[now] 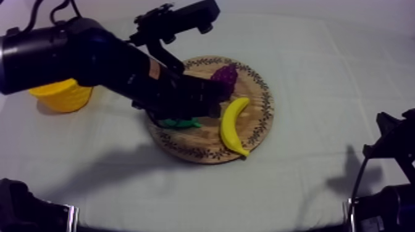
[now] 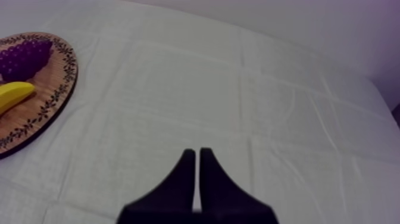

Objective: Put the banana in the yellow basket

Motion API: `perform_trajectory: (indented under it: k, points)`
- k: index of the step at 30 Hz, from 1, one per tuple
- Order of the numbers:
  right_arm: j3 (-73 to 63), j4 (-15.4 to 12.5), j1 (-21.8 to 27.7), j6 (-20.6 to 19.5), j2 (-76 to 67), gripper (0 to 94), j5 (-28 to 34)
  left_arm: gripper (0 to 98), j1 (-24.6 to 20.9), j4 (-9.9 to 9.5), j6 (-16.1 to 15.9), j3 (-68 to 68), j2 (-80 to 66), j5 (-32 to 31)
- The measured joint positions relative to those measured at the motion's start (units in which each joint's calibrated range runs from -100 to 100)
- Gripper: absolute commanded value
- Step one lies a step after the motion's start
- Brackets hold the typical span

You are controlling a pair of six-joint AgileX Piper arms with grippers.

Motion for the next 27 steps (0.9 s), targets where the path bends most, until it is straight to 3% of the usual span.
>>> perform_trajectory:
  k: [12,22,27]
  points:
    - [0.0,0.0,0.0,0.0,0.0,0.6,0.0,50.8,-1.4,3.77,-4.3,-12.2,16.4,5.3]
    - [0.0,0.0,0.0,0.0,0.0,0.6,0.0,50.3,-1.5,4.13,-4.8,-24.0,28.3,12.8]
    - [0.0,0.0,0.0,0.0,0.0,0.6,0.0,49.8,-1.3,2.96,-3.0,-29.0,32.6,16.1]
